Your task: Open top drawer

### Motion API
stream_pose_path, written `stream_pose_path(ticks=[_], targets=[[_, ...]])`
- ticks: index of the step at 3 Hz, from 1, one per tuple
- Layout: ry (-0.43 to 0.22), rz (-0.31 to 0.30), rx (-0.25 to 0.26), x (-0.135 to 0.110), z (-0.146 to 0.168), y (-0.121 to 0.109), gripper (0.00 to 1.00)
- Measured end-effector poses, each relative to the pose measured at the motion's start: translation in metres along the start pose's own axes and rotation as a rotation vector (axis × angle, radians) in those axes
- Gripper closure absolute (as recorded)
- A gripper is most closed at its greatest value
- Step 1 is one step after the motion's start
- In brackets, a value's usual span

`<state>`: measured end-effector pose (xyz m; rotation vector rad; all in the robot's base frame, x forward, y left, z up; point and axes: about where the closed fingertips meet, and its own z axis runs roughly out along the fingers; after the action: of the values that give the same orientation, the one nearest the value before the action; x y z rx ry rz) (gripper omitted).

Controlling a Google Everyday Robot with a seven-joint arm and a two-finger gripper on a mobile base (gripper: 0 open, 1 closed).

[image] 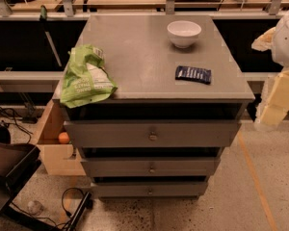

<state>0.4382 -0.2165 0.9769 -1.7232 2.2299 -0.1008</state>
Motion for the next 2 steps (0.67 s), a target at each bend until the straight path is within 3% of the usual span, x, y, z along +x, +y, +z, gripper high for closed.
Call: stream_pose_path(ticks=[2], targets=[[-0.034, 0.003, 0.039, -0.004, 0.015, 0.010, 0.00]])
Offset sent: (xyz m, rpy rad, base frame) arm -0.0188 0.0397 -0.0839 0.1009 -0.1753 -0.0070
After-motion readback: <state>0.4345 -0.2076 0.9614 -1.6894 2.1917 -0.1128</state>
